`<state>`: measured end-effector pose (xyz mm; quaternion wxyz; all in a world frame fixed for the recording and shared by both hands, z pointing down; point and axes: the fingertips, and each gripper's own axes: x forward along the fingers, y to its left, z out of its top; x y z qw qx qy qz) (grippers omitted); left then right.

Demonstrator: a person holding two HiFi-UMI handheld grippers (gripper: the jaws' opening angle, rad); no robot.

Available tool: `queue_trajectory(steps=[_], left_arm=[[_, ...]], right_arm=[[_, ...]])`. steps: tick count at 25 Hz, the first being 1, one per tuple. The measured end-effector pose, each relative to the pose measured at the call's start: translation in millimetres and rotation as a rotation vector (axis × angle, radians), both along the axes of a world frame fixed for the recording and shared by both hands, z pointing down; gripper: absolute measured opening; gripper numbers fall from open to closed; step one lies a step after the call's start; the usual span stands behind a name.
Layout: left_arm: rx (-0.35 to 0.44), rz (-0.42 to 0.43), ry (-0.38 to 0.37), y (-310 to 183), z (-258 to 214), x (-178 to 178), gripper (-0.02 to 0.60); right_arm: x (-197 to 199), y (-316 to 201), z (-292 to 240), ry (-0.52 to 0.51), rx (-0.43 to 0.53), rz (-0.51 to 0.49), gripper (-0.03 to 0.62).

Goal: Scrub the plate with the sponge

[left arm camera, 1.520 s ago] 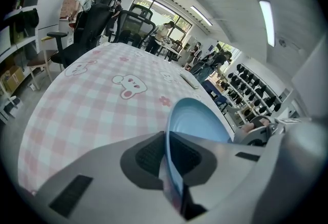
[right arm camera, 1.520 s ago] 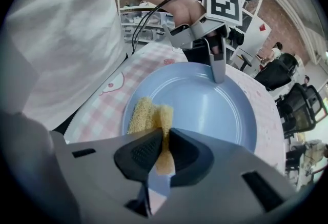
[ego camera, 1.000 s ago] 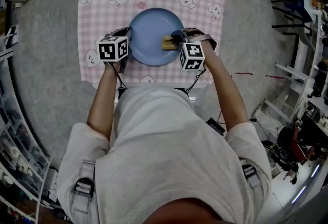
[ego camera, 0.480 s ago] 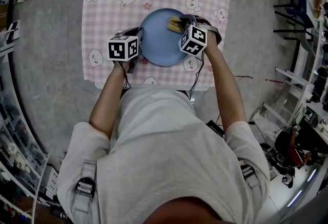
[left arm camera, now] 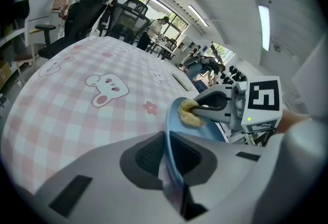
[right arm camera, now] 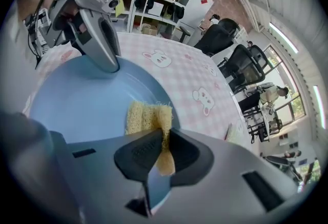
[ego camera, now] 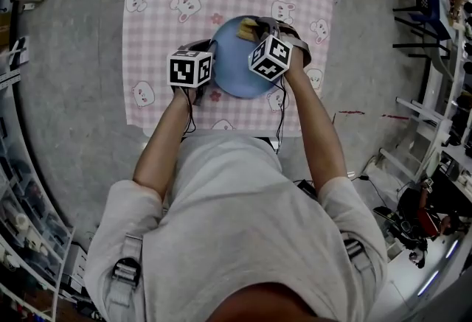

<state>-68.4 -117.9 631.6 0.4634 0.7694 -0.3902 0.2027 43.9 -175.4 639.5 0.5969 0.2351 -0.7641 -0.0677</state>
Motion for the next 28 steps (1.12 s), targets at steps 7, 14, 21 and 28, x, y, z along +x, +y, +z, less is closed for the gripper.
queue_trajectory(steps=[7, 14, 21, 28], left_arm=[[0.002, 0.047, -0.013, -11, 3, 1, 0.037], [0.048, 0.048, -0.030, -10, -9, -3, 0.102], [0.105, 0.056, -0.095, 3, -28, -14, 0.120], [0.146, 0.049, -0.127, 38, -42, 5, 0.035]], right_arm=[[-39, 8, -9, -0.112, 0.013, -0.004, 0.046], [-39, 27, -34, -0.286, 0.033, 0.104, 0.046], [-12, 49, -50, -0.454, 0.015, 0.269, 0.045], [24, 80, -60, -0.582, 0.023, 0.397, 0.044]])
